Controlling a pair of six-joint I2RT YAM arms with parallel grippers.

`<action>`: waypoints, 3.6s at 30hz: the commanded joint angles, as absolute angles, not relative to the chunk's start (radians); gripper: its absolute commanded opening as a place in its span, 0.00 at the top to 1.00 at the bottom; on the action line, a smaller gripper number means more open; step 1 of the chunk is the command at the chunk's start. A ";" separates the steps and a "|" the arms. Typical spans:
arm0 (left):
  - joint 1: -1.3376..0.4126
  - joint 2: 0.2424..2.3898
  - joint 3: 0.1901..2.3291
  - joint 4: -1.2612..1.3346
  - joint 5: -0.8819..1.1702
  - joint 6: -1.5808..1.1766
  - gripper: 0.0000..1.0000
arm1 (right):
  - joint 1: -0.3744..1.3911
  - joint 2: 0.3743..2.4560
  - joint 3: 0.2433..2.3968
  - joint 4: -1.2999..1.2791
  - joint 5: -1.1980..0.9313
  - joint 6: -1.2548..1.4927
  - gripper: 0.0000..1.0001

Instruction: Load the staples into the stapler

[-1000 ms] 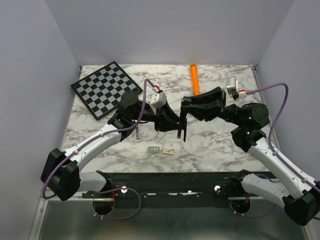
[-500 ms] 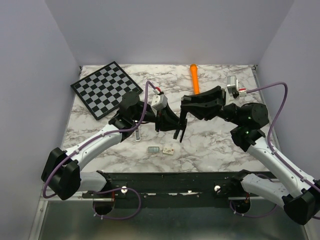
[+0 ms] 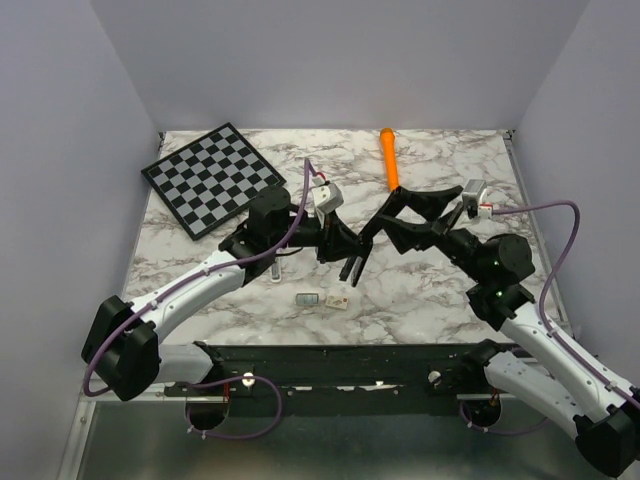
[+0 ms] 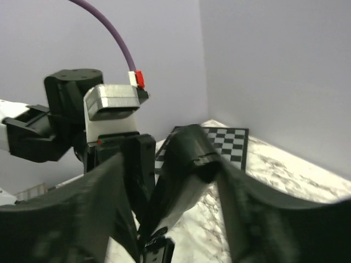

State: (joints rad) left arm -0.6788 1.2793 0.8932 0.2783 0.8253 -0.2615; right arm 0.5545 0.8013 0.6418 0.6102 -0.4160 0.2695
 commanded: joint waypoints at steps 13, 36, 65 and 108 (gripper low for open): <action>-0.673 1.394 1.129 -0.133 0.114 -0.560 1.00 | 0.563 0.609 0.575 0.223 0.285 0.213 0.00; -0.868 2.057 1.704 -0.759 -0.302 -1.130 1.00 | 0.563 0.552 0.606 -0.227 0.472 0.252 0.00; -0.867 1.987 1.651 -0.672 -0.327 -1.155 0.17 | 0.563 0.563 0.643 -0.334 0.361 0.241 0.00; -0.440 0.991 0.788 0.238 -0.782 -0.236 0.01 | 1.037 1.701 1.155 -0.324 -0.006 -0.110 0.00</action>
